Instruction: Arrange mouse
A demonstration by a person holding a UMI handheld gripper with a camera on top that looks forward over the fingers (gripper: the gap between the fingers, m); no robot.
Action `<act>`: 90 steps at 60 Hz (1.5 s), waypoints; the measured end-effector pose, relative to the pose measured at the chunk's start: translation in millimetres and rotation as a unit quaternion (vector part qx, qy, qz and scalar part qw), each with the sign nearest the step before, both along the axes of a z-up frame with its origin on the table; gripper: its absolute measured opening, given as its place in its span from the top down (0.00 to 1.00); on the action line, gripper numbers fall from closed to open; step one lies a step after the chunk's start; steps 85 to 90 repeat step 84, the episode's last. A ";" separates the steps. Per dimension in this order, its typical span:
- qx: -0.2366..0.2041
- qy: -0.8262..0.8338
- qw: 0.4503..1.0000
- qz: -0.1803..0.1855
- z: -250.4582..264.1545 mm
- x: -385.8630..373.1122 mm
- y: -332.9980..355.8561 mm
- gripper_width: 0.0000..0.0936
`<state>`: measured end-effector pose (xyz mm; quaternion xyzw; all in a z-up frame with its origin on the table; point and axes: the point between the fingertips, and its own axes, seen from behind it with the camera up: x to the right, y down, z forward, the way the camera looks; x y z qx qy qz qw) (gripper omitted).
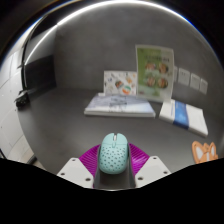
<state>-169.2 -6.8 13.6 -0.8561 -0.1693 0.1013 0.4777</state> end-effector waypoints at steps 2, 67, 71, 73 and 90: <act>0.028 0.006 1.000 0.007 26.3 3.3 -2.4 0.56; 0.007 0.024 0.991 -0.132 12.3 372.2 -49.1 0.10; 0.019 0.039 0.991 -0.126 21.6 372.7 -77.2 0.09; 0.020 0.047 0.991 -0.126 24.4 375.3 -92.7 0.09; 0.003 0.071 0.988 -0.140 11.5 407.0 -162.7 0.09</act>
